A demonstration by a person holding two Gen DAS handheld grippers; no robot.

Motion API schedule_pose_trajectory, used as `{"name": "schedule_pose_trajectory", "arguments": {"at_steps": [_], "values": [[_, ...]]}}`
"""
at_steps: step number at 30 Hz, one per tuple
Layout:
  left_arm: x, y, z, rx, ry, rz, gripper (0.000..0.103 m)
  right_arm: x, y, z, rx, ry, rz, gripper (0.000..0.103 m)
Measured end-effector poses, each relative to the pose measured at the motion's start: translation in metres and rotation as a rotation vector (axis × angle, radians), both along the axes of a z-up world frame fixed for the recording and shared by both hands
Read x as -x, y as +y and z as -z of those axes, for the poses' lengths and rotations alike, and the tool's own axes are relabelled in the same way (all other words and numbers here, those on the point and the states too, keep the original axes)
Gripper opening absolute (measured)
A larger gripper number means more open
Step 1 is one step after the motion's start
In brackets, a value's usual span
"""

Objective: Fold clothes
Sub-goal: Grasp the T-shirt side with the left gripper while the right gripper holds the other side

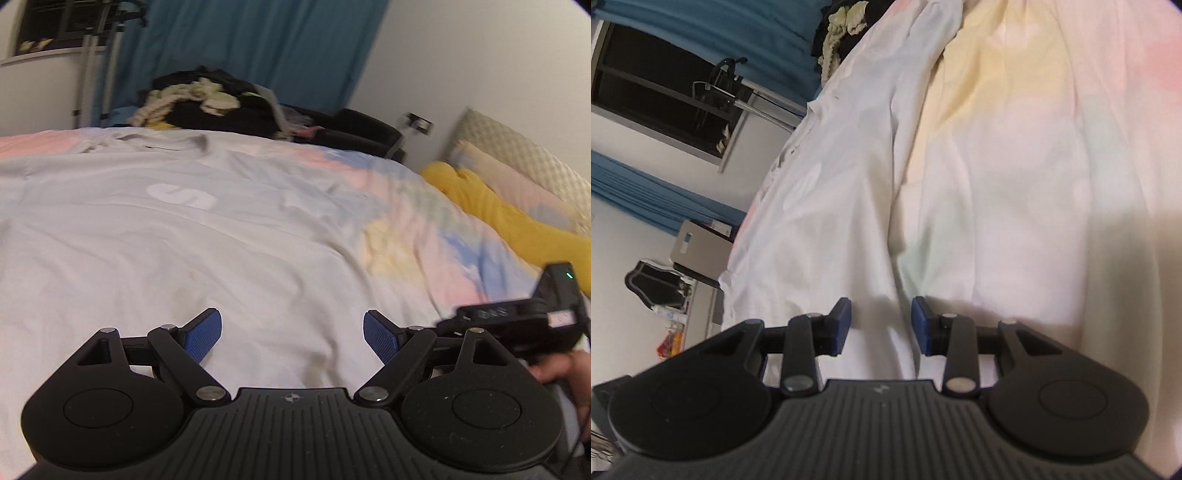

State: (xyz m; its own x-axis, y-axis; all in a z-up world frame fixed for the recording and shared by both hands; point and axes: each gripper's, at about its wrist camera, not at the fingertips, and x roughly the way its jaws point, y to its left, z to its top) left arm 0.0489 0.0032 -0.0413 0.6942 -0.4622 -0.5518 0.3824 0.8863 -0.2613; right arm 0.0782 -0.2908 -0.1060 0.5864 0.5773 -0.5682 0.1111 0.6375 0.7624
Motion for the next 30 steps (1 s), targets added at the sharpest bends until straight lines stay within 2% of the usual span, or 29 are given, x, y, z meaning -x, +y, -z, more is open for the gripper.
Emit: {"name": "schedule_pose_trajectory", "arguments": {"at_steps": [4, 6, 9, 12, 15, 19, 25, 26, 27, 28, 30], "values": [[0.017, -0.013, 0.004, -0.027, 0.028, 0.095, 0.083, 0.003, -0.004, 0.000, -0.008, 0.009, 0.046, 0.038], [0.022, -0.018, 0.009, -0.022, 0.051, 0.138, 0.073, 0.003, -0.007, 0.003, -0.027, 0.014, 0.051, 0.038], [0.027, -0.027, 0.012, -0.016, 0.065, 0.203, 0.062, 0.005, -0.007, 0.009, -0.091, 0.029, 0.020, 0.038], [0.028, -0.038, 0.018, -0.018, 0.076, 0.261, 0.061, 0.002, 0.005, 0.005, -0.162, 0.003, -0.062, 0.038], [0.025, -0.046, 0.027, -0.039, 0.108, 0.289, 0.061, 0.002, 0.018, -0.005, -0.211, -0.031, -0.131, 0.038], [0.022, -0.049, 0.033, -0.026, 0.145, 0.308, 0.061, -0.004, 0.022, -0.005, -0.261, -0.019, -0.166, 0.038], [0.006, -0.054, 0.047, -0.061, 0.183, 0.248, 0.061, -0.009, 0.032, -0.010, -0.291, -0.021, -0.231, 0.039], [0.005, -0.052, 0.049, -0.057, 0.184, 0.242, 0.043, -0.010, 0.032, -0.010, -0.289, -0.021, -0.233, 0.040], [0.003, -0.048, 0.049, -0.058, 0.185, 0.223, 0.017, -0.010, 0.031, -0.010, -0.287, -0.021, -0.234, 0.040], [0.000, -0.042, 0.048, -0.049, 0.192, 0.199, 0.008, -0.011, 0.029, -0.010, -0.291, -0.023, -0.226, 0.040], [-0.008, -0.022, 0.045, 0.049, 0.229, 0.170, 0.006, -0.012, 0.020, -0.014, -0.317, -0.043, -0.193, 0.040]]}}
